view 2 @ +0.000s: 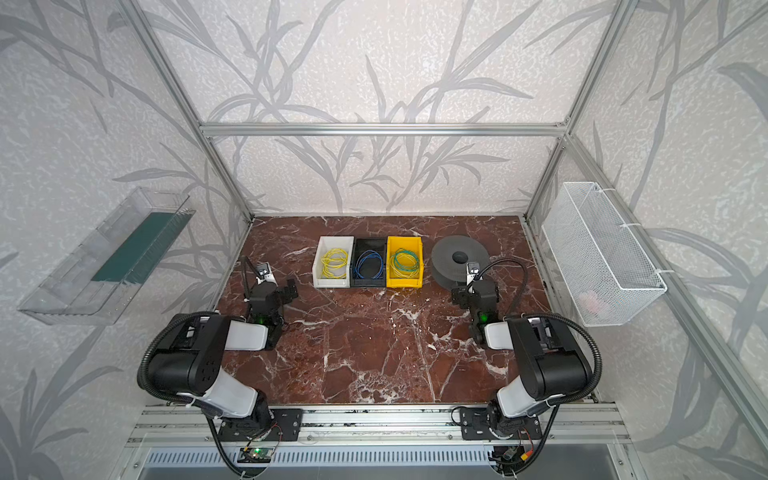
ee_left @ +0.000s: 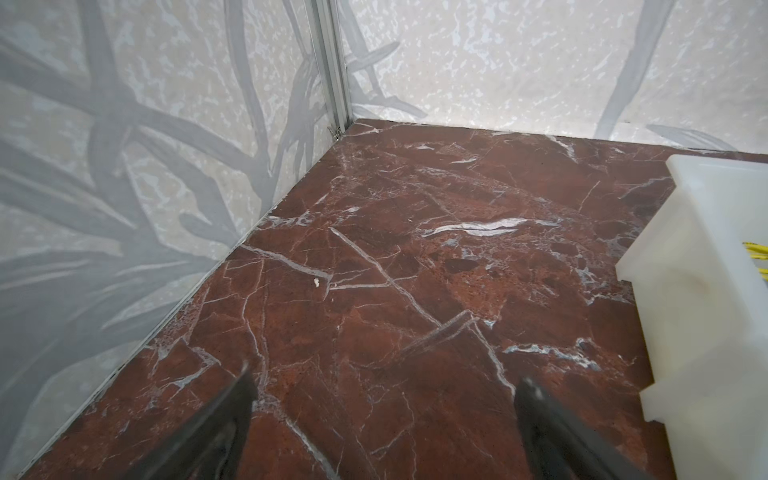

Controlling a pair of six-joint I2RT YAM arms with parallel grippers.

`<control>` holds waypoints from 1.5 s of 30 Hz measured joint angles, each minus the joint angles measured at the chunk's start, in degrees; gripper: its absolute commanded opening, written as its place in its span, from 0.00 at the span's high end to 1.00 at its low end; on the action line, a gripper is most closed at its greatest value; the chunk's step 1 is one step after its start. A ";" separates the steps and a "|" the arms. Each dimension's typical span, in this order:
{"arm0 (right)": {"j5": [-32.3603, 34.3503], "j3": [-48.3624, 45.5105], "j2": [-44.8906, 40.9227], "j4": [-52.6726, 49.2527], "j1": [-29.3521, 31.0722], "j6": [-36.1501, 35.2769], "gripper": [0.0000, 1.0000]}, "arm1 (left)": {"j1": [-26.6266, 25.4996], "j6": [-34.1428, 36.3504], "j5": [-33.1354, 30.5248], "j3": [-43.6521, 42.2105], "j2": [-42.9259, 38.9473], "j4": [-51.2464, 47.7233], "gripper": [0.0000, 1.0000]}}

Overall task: Wrap the cables
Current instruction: 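Raise both arms from rest and move the grippers toward the bins and spool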

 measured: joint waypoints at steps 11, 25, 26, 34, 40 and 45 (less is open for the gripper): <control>0.00 0.00 0.00 0.00 0.00 0.00 0.01 | 0.00 0.02 0.00 0.00 0.00 0.02 0.01; 0.98 -1.90 -2.23 1.25 0.00 0.26 0.01 | 0.00 -0.42 -0.92 0.00 -0.42 -0.28 0.01; 1.62 -2.73 -4.04 1.05 -0.02 0.46 0.01 | -0.07 -0.33 -0.96 0.00 -0.70 -0.33 0.01; -0.35 11.04 -21.20 -26.08 -4.74 10.43 0.01 | -0.04 0.00 -5.46 15.02 -10.21 -25.66 0.01; -5.99 13.27 -29.05 -35.01 -4.72 14.86 0.01 | 0.26 -5.11 -7.32 37.92 -12.96 -51.56 0.01; -9.22 11.45 -31.15 -39.89 -5.03 19.43 0.05 | -0.04 -12.37 -4.39 40.30 -16.28 -69.07 0.01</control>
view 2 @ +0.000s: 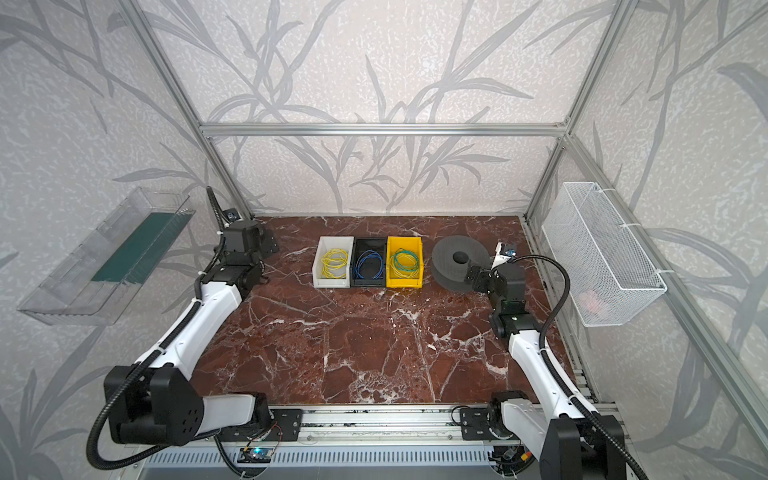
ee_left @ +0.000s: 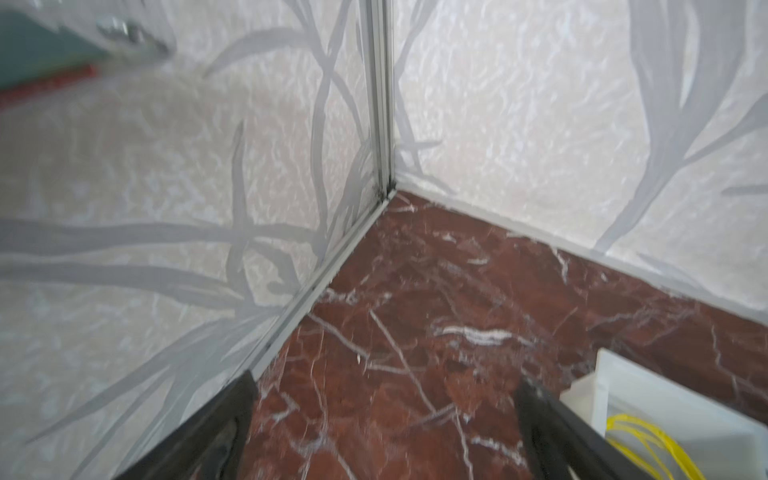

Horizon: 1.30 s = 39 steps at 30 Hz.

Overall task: Wrap the cables
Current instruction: 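Raise both arms from rest and move the grippers toward the bins and spool, then grasp the grey perforated spool rim with the right gripper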

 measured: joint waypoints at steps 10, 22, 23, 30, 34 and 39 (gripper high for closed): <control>-3.54 -2.67 -6.95 -8.33 2.45 12.98 0.12 | -5.68 -7.87 9.25 -2.32 -6.93 -12.07 0.01; 7.45 -17.57 -1.79 1.27 4.83 29.35 0.07 | -6.73 -9.64 18.23 -1.38 -4.81 -11.98 0.08; 7.10 -17.29 0.02 3.21 3.89 30.08 0.07 | -6.73 -9.62 19.06 -1.09 -4.42 -11.93 0.09; 0.55 -16.61 14.78 22.10 -2.58 35.76 0.08 | -6.75 -10.03 23.69 0.72 -1.70 -11.13 0.10; -2.43 -14.62 20.70 28.57 -3.08 37.40 0.09 | -6.95 -10.64 24.59 2.58 -0.07 -11.17 0.12; -5.03 -11.43 25.27 35.26 -4.09 38.45 0.10 | -7.50 -11.19 25.29 4.87 1.36 -11.08 0.13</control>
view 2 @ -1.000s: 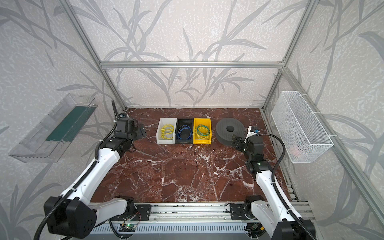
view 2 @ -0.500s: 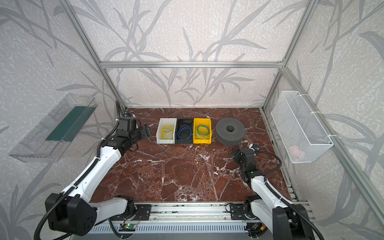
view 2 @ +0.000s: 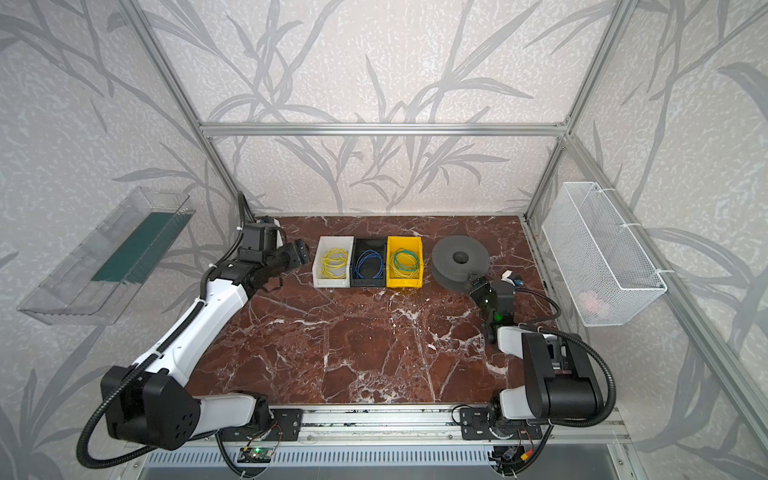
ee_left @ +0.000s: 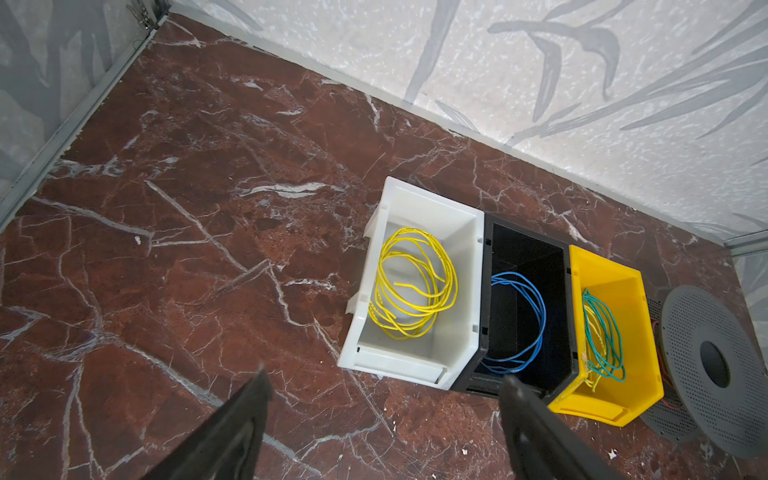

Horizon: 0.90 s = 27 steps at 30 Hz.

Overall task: Wrap the cables
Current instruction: 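Grasp the grey perforated spool rim with the right gripper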

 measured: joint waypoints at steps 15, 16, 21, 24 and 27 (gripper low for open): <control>-7.04 7.67 20.76 15.43 -2.84 6.08 0.25 | -0.90 0.13 1.18 7.91 4.72 -2.12 0.16; -7.28 7.96 21.92 16.41 -2.86 6.36 0.28 | -0.98 0.13 1.18 8.02 4.72 -2.27 0.16; -8.28 8.90 26.25 22.03 -2.86 7.48 0.48 | -1.18 0.11 1.18 8.04 4.72 -3.41 0.16; -8.81 9.40 27.85 25.64 -2.84 8.28 0.64 | -1.33 0.11 1.16 8.04 4.72 -3.91 0.16; -9.09 9.68 28.63 27.69 -2.84 9.05 0.75 | -1.42 0.09 1.14 8.20 4.72 -4.26 0.16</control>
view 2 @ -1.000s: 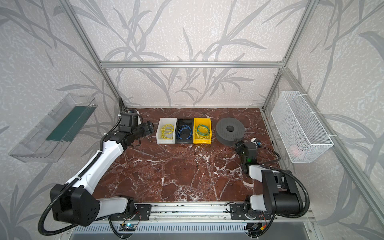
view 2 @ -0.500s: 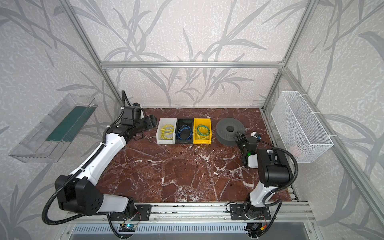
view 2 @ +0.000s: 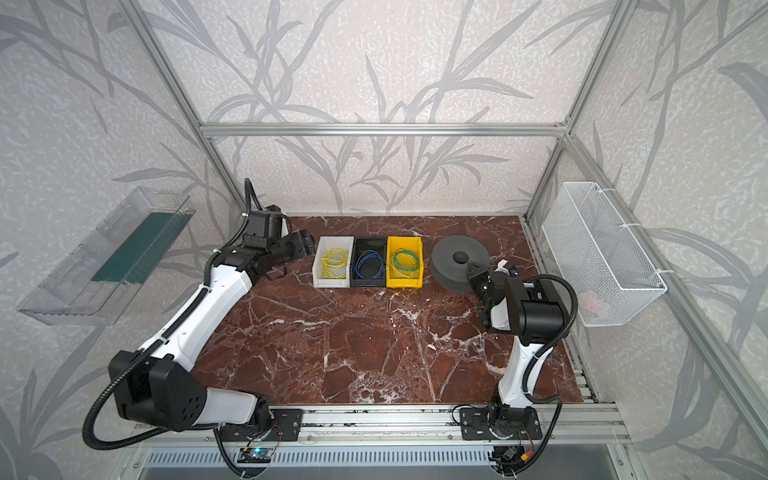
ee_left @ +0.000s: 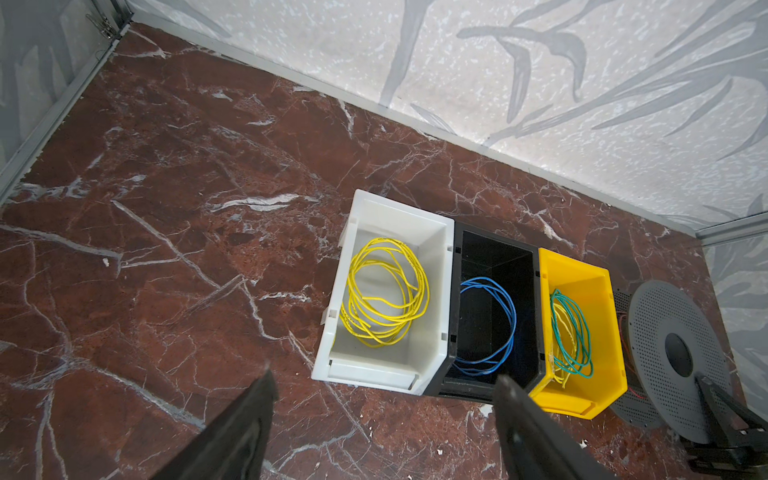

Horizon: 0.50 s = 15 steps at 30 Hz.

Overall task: Wrap the cables
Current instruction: 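Grasp the grey perforated spool rim with the right gripper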

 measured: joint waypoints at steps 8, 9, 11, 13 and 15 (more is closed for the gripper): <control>-1.77 0.70 -0.61 5.73 0.13 3.67 1.00 | -0.74 -0.17 -0.02 0.15 0.00 -0.57 0.17; -1.77 0.57 -0.70 5.53 0.04 3.76 1.00 | -0.85 -0.17 -0.02 0.15 0.00 -0.57 0.18; -1.62 0.11 -1.49 4.83 -0.17 3.91 1.00 | -1.01 -0.17 -0.02 0.15 0.00 -0.57 0.18; -1.31 -0.66 -3.43 3.76 -0.31 3.80 1.00 | -1.20 -0.17 0.00 0.15 0.00 -0.57 0.18; -0.83 -1.79 -6.14 1.92 -0.46 3.52 1.00 | -1.36 -0.20 0.02 0.15 0.00 -0.57 0.18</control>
